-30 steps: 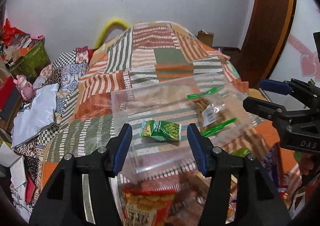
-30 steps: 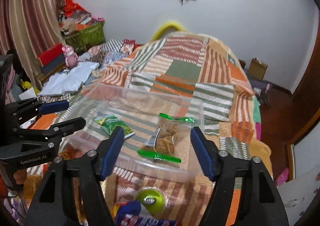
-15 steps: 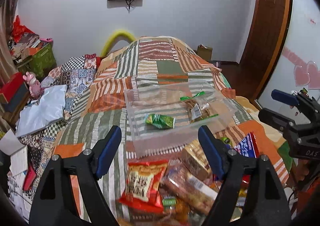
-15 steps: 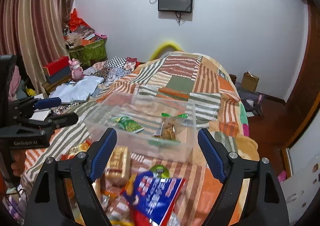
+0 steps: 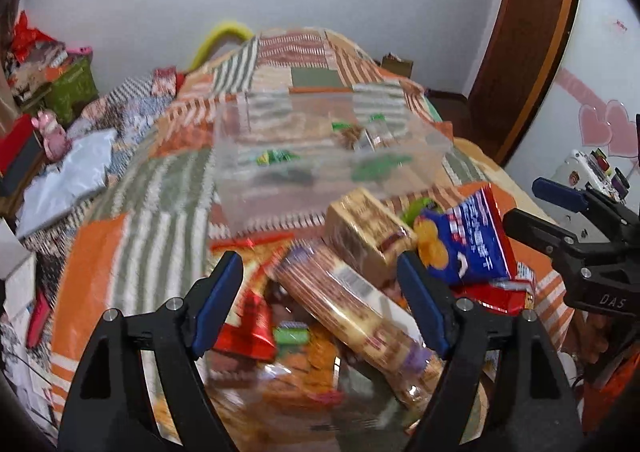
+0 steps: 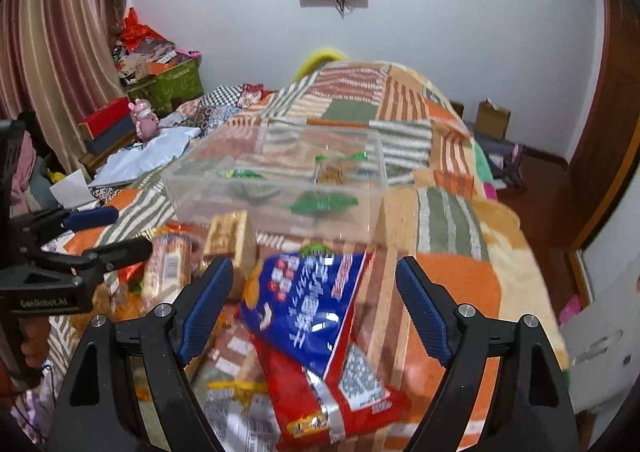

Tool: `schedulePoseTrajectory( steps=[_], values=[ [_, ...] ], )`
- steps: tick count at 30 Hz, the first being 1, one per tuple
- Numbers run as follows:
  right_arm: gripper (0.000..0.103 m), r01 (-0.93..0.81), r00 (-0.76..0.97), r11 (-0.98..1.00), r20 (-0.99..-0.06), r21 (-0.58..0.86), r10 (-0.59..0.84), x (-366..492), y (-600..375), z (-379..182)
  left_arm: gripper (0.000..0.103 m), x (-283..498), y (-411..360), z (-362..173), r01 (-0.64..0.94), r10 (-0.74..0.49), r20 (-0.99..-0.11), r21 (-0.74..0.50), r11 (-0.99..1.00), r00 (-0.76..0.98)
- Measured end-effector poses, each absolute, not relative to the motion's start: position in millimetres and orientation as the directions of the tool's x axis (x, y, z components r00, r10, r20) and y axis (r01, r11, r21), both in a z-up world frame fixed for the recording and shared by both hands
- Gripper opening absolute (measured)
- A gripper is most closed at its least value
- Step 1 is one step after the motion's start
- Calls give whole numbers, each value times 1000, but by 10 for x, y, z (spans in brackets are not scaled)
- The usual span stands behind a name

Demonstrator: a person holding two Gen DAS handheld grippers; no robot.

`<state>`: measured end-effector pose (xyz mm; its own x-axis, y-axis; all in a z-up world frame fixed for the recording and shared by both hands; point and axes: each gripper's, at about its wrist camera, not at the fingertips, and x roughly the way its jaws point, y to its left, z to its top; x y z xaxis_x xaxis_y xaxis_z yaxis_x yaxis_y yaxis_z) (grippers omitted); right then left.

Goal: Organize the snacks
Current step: 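Grasp the clear-wrapped cracker roll with left tool while right tool grasps the blue biscuit bag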

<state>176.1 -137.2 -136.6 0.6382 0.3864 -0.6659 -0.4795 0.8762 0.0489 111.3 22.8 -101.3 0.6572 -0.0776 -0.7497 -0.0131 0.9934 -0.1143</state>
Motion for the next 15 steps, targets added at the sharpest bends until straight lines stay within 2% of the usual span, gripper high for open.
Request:
schedulePoseTrajectory(
  steps=[10,15],
  values=[
    [81,-476,569,873,-719,107,399,1880,-1392,-1667,79,1144,-14,-1278,-1,-85,-785,-109,994,614],
    [81,-474,503,861,-746,185,437,1945,-1346,-1810,78,1174,-23,-1416,-4,-95,-799,-120,993,594]
  ],
)
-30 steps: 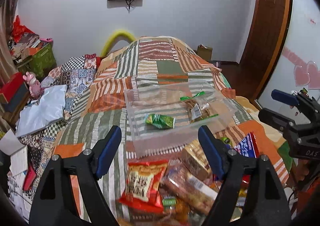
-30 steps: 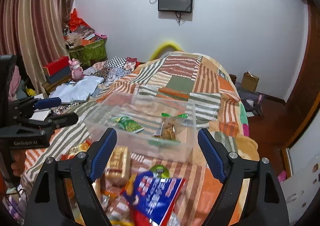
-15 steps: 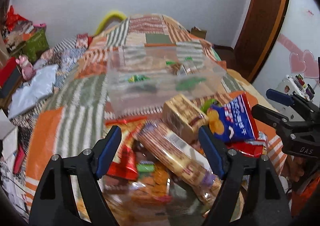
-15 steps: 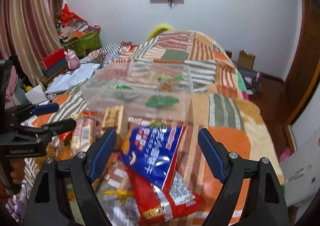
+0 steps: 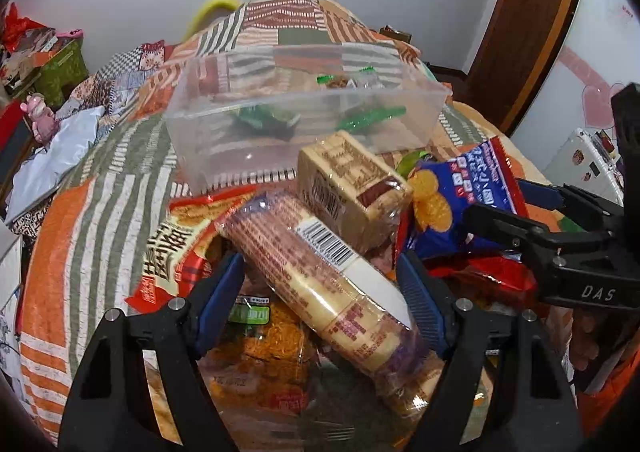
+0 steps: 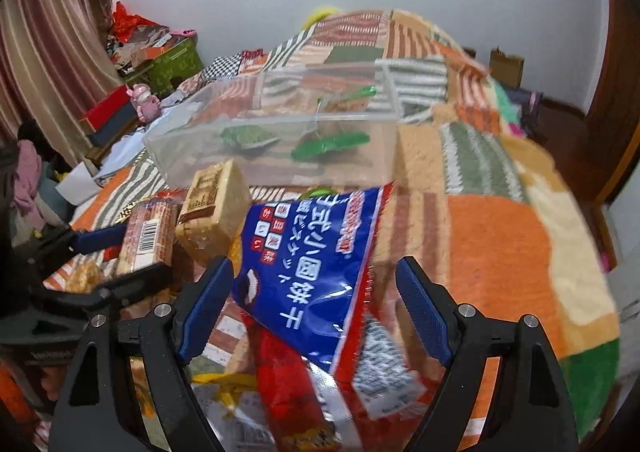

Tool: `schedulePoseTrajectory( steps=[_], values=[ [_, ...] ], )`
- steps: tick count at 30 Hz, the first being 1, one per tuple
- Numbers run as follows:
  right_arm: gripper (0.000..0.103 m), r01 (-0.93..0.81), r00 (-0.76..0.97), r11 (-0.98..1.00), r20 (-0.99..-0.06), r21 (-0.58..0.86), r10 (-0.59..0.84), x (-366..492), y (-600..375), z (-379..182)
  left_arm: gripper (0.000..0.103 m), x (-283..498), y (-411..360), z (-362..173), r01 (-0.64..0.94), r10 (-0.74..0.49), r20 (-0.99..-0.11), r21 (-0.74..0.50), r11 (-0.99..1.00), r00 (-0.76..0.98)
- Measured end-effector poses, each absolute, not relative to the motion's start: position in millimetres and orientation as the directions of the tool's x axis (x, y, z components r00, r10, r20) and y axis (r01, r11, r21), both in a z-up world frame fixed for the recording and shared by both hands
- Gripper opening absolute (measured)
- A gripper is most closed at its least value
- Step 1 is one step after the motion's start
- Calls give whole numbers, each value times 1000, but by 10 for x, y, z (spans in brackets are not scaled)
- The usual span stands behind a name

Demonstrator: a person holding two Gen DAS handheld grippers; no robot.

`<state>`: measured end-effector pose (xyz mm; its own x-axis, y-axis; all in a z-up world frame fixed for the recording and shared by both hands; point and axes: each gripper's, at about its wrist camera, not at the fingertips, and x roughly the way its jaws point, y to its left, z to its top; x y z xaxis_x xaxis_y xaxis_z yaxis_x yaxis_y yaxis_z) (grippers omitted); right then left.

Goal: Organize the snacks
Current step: 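Grasp the clear-wrapped cracker roll with left tool while right tool grasps the blue biscuit bag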

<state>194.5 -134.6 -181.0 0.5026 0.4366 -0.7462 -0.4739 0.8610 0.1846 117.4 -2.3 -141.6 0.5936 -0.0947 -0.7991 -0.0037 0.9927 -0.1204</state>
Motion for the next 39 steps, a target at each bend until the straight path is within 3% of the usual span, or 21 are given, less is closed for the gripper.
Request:
schedulePoseTrajectory(
  steps=[6,14,18,20,23,39],
  values=[
    [80,-473,516,873,-764,123,387,1923,-1180,-1875,68,1202,8,-1472,0,-137,-788,-171,985,600],
    [62,-440,544,885,-738,154,399,1917,-1299,-1829,57,1220,-43,-1465,14,-129,-768,-154,988,627],
    [57,-433,568,889,-722,147,396,1905,-1325,-1780,54,1196,-31,-1435,16,-123,-761,-146,989,638],
    [56,-432,576,890,-715,146,397,1896,-1345,-1756,48,1184,-10,-1404,10,-116,-756,-144,990,644],
    [55,-432,583,888,-702,160,410,1895,-1379,-1707,36,1161,64,-1319,10,-138,-747,-173,985,651],
    [54,-434,653,884,-616,173,441,1844,-1500,-1329,25,1054,162,-1023,20,-141,-699,-179,984,701]
  ],
)
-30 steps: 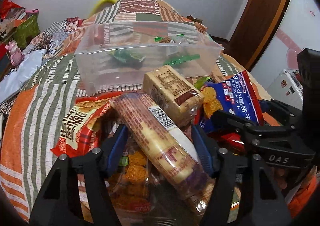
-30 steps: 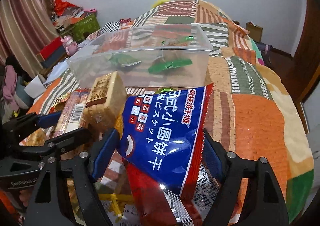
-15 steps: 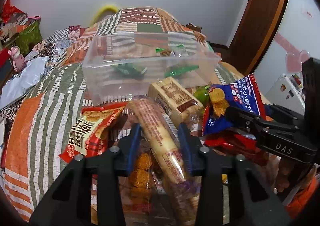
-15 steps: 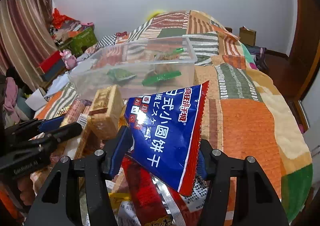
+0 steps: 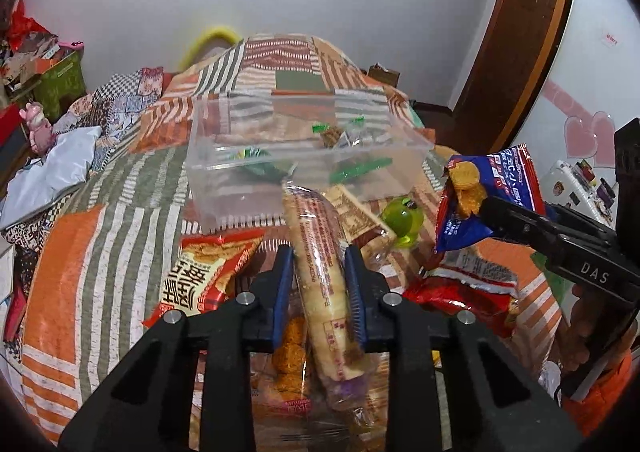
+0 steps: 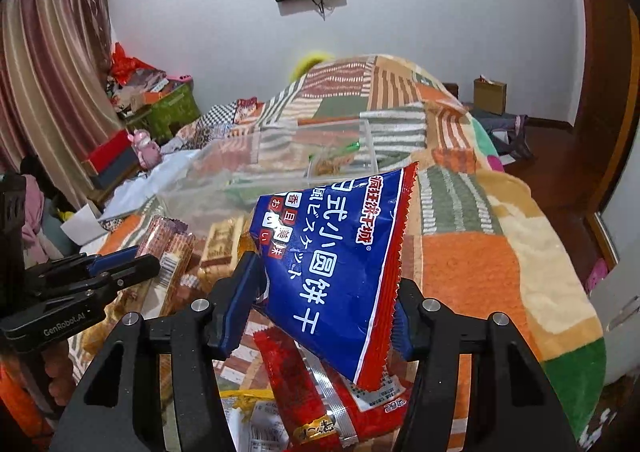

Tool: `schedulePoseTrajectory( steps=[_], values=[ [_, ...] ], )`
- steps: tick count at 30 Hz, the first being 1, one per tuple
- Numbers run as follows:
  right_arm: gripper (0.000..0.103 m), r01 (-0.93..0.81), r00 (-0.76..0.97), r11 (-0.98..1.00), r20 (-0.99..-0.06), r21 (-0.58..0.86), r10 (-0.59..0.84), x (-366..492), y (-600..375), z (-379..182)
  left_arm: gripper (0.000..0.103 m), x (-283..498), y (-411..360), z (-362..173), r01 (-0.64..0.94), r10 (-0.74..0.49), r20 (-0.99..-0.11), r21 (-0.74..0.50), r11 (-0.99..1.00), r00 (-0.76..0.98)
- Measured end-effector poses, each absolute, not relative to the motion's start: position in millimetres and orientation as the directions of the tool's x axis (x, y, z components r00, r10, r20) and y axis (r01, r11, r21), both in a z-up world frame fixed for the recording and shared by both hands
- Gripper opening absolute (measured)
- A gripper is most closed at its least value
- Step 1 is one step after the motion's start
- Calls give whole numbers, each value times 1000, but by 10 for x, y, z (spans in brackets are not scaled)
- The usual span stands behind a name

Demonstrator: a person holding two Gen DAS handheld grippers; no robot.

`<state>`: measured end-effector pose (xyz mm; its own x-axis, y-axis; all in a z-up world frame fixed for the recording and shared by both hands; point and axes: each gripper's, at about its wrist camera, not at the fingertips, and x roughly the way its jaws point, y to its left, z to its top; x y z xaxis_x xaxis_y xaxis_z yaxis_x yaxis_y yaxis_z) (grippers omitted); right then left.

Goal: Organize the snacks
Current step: 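Grasp the clear-wrapped cracker roll with left tool while right tool grasps the blue biscuit bag, then carry the cracker roll and blue bag into the clear box and release both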

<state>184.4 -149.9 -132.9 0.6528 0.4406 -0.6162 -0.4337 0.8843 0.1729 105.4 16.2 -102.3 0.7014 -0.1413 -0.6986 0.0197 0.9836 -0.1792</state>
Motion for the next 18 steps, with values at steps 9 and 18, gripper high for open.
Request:
schedulePoseTrajectory(
  steps=[9,18],
  values=[
    [54,-438,677,883,-585,168,447,1911,-1497,-1166,23,1108,232,-860,18,-138,-676,-181,983,724],
    [53,-444,691,880,-562,167,455,2048,-1464,-1024,22,1241,391,-565,6,-131,-624,-199,980,770]
  ],
)
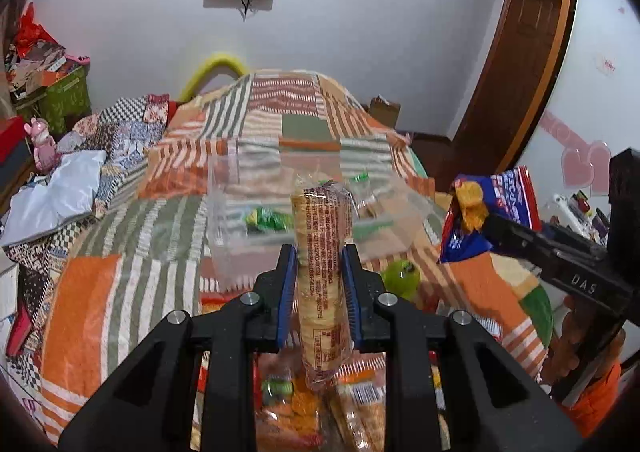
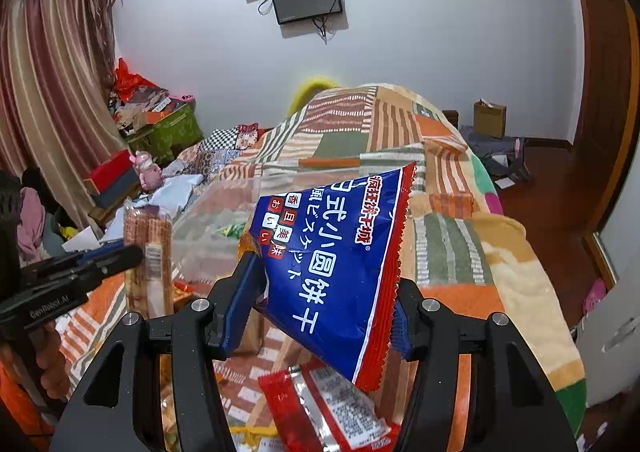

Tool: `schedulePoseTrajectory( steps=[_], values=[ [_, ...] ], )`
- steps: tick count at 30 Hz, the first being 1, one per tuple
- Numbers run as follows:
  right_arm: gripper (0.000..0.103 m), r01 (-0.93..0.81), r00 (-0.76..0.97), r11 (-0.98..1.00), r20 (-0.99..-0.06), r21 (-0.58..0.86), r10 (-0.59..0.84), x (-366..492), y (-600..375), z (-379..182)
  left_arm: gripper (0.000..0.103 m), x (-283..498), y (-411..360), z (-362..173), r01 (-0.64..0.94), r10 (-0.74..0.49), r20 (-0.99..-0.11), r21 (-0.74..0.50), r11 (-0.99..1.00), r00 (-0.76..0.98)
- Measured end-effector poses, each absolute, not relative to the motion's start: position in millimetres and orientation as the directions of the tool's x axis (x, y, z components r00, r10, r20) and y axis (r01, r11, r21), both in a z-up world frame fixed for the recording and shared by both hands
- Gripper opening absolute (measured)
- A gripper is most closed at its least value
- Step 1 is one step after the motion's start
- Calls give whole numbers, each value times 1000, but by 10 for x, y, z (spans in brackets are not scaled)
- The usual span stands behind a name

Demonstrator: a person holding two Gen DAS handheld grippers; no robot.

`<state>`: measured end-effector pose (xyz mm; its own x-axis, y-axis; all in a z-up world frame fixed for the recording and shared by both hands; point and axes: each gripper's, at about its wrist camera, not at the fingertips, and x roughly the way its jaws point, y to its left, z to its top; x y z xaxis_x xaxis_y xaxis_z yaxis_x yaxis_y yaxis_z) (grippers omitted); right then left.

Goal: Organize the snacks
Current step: 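Carry the cracker roll and blue bag into the clear box and release both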

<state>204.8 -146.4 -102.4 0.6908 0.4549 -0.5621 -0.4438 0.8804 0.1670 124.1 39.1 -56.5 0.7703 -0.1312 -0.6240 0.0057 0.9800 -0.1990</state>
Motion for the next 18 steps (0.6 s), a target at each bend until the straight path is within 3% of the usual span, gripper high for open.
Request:
schedulePoseTrajectory(
  steps=[11,18],
  values=[
    [53,-483,687,865,-552,140,473,2315,-1244,-854,22,1555,567,-162,-21,-73,-551,-164,986,832],
    [53,-516,661,849,-577,113,479,2575,-1046,-830,22,1861,680,-171,-41,-45,-560,-140,989,827]
  ],
)
